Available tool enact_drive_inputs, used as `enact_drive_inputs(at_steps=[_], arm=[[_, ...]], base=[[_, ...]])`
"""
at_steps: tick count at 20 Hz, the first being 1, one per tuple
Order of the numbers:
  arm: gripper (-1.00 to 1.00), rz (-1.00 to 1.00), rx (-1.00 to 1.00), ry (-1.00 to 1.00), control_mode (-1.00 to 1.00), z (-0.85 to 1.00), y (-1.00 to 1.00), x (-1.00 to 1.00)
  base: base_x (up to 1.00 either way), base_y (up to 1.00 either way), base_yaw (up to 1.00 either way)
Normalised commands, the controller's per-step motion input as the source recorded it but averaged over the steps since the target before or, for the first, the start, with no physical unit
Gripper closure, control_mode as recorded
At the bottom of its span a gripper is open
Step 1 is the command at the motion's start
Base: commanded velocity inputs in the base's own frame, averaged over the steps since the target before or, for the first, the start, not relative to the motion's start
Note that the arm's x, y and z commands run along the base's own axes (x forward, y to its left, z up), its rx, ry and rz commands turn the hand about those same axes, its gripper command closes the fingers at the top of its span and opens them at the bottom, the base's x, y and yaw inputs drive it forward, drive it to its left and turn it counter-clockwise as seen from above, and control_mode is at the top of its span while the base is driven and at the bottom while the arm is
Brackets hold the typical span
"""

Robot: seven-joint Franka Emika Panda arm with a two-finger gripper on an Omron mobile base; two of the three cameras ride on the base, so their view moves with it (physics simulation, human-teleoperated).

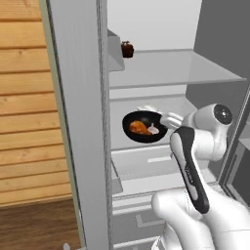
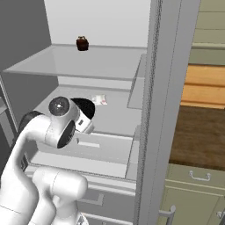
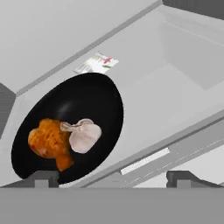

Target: Pick the chicken drumstick and garlic from their plates and place them in the bowl. Then put the bowl in the fridge.

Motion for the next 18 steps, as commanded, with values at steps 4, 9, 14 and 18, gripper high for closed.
enact_drive_inputs(at_steps=[4, 9, 14, 18], arm=[[-1.00, 0.00, 0.00, -0.03, -1.00, 0.89, 0.00, -1.00], [-1.00, 0.00, 0.00, 0.00, -1.00, 0.88, 0.00, -1.00], [-1.00, 0.00, 0.00, -0.04, -1.00, 0.44, 0.00, -1.00], [-1.00, 0.00, 0.00, 0.00, -1.00, 0.01, 0.00, -0.63]], base=[[0.00, 0.00, 0.00], [0.00, 0.00, 0.00], [0.00, 0.00, 0.00], [0.00, 0.00, 0.00]])
